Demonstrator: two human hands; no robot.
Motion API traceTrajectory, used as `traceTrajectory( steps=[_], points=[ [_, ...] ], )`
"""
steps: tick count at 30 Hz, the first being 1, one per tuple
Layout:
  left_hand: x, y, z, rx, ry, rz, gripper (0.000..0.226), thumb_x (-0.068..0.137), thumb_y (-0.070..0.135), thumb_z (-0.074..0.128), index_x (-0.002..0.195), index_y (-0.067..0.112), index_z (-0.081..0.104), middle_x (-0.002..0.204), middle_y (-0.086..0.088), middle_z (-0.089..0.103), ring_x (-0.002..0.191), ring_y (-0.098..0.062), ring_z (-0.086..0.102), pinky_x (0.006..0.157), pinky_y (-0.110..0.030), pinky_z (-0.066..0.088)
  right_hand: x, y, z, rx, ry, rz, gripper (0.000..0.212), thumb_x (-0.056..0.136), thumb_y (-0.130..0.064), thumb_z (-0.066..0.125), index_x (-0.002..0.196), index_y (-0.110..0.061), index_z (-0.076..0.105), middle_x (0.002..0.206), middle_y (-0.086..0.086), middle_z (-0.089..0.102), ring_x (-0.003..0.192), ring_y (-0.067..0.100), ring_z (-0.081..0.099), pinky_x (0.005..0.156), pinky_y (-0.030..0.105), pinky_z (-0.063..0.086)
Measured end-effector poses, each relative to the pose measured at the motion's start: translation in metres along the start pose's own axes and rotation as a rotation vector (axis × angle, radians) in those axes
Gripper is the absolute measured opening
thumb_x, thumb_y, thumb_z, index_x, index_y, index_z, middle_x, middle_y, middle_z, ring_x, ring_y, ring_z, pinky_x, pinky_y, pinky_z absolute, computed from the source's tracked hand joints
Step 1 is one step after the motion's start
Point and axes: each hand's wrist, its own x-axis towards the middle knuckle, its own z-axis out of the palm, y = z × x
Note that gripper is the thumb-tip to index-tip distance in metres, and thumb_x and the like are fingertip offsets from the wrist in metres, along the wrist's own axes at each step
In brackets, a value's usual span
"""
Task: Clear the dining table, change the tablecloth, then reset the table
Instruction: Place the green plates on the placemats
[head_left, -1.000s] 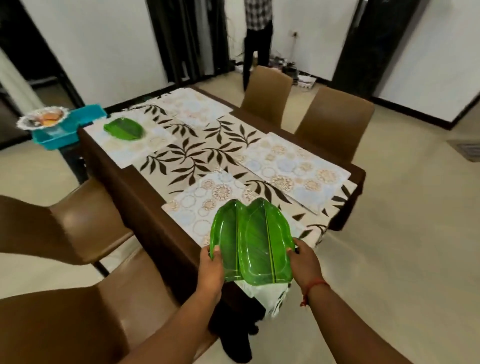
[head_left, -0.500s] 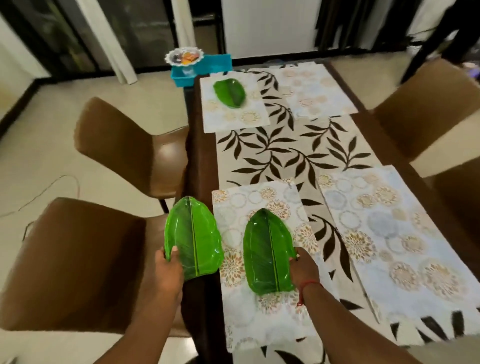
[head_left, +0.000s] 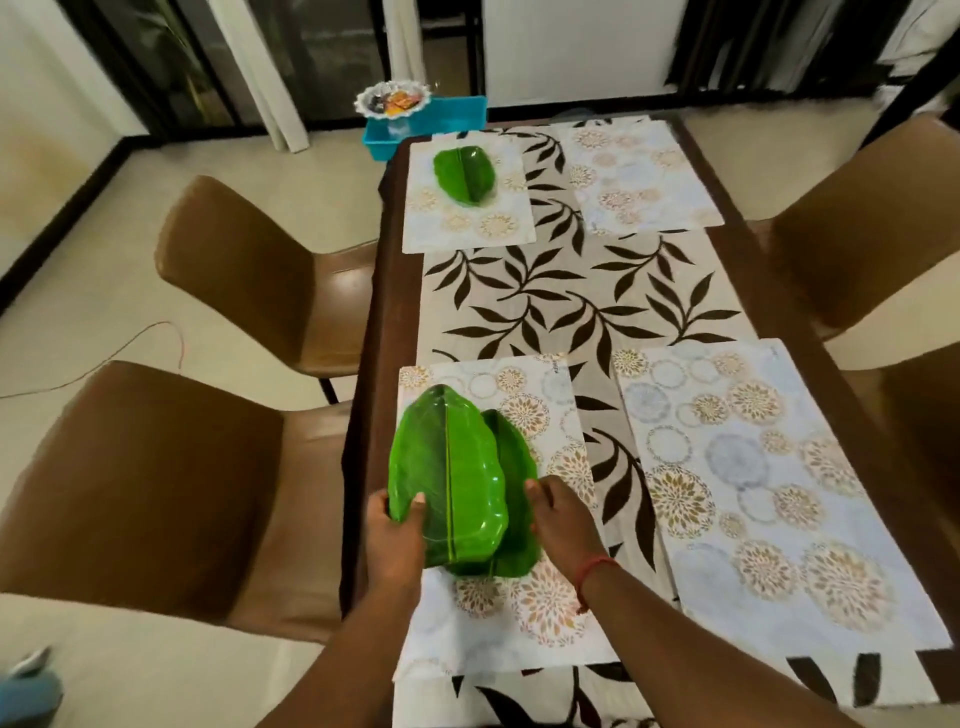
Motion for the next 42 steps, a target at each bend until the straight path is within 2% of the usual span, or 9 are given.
traceTrajectory(
  steps=[4,9,13,19,23,27,33,38,42],
  points=[
    [-0.026,-0.007,0.045,0.038,-0.219,0.016,0.023,0.088,0.015,0.074,0.101,0.025,0.057,0.104,-0.011,0.070,0.087,-0.025,0.068,0.075,-0.044,0.058,-0.021,0.005,-0.030,0.076,0.110,0.006,0.014,0.091,-0.026,0.069,0.093,-0.021,0.056,0.079,-0.006,0.059,0.071,0.012,0.057,0.064,0.027,0.046],
    [-0.078,-0.022,0.095,0.019,-0.355,0.020,0.036,0.090,0.034,0.072,0.121,0.023,0.056,0.110,0.002,0.069,0.097,-0.019,0.068,0.083,-0.043,0.059,-0.051,0.042,-0.093,0.027,0.295,0.094,0.010,0.096,-0.014,0.059,0.103,-0.020,0.056,0.078,-0.007,0.057,0.069,0.012,0.055,0.054,0.016,0.039],
    [-0.097,-0.013,0.118,0.044,-0.313,0.060,0.022,0.100,0.036,0.056,0.119,0.024,0.054,0.107,0.003,0.066,0.091,-0.009,0.062,0.076,-0.030,0.049,-0.047,0.071,-0.139,0.012,0.363,0.143,0.013,0.098,-0.015,0.053,0.109,-0.015,0.060,0.085,0.002,0.061,0.070,0.015,0.056,0.059,0.029,0.040],
    [-0.103,-0.013,0.167,0.163,-0.081,0.091,0.044,0.103,0.035,0.047,0.136,0.006,0.048,0.128,-0.019,0.060,0.113,-0.036,0.058,0.094,-0.046,0.050,-0.012,0.128,-0.223,0.059,0.434,0.227,0.006,0.099,-0.013,0.051,0.100,-0.013,0.058,0.086,0.008,0.059,0.083,0.030,0.057,0.072,0.038,0.044],
    [-0.123,-0.022,0.196,0.159,0.068,0.057,0.038,0.104,0.032,0.047,0.134,0.008,0.049,0.119,-0.024,0.062,0.092,-0.035,0.062,0.082,-0.045,0.051,0.011,0.161,-0.270,0.047,0.371,0.293,0.004,0.098,-0.010,0.052,0.095,-0.013,0.052,0.087,0.011,0.058,0.086,0.032,0.058,0.068,0.031,0.036],
    [-0.153,-0.024,0.217,0.141,0.153,0.047,0.037,0.105,0.031,0.045,0.135,0.010,0.050,0.123,-0.018,0.060,0.102,-0.034,0.060,0.089,-0.046,0.051,0.024,0.184,-0.293,0.003,0.264,0.330,0.005,0.097,-0.011,0.053,0.096,-0.014,0.050,0.090,0.014,0.060,0.087,0.035,0.061,0.068,0.031,0.039],
    [-0.200,-0.022,0.223,0.154,0.187,0.077,0.035,0.106,0.028,0.044,0.134,0.009,0.048,0.114,-0.013,0.060,0.084,-0.023,0.055,0.075,-0.033,0.042,0.024,0.192,-0.303,-0.056,0.158,0.371,0.019,0.097,-0.023,0.053,0.112,-0.011,0.053,0.109,0.017,0.065,0.096,0.035,0.062,0.076,0.036,0.048],
    [-0.227,-0.016,0.234,0.142,0.122,0.114,0.023,0.106,0.029,0.043,0.123,0.016,0.051,0.106,-0.010,0.061,0.078,-0.017,0.055,0.063,-0.030,0.040,0.007,0.179,-0.312,-0.242,0.172,0.242,0.046,0.097,-0.035,0.055,0.133,-0.008,0.050,0.137,0.014,0.045,0.123,0.036,0.047,0.098,0.042,0.042],
    [-0.241,-0.018,0.271,0.083,-0.103,0.079,0.023,0.105,0.033,0.044,0.124,0.021,0.050,0.112,-0.006,0.063,0.091,-0.022,0.063,0.074,-0.038,0.055,-0.014,0.168,-0.330,0.123,-0.019,0.178,0.047,0.092,-0.056,0.053,0.119,-0.018,0.057,0.118,0.011,0.062,0.103,0.028,0.062,0.089,0.043,0.051]
  ],
)
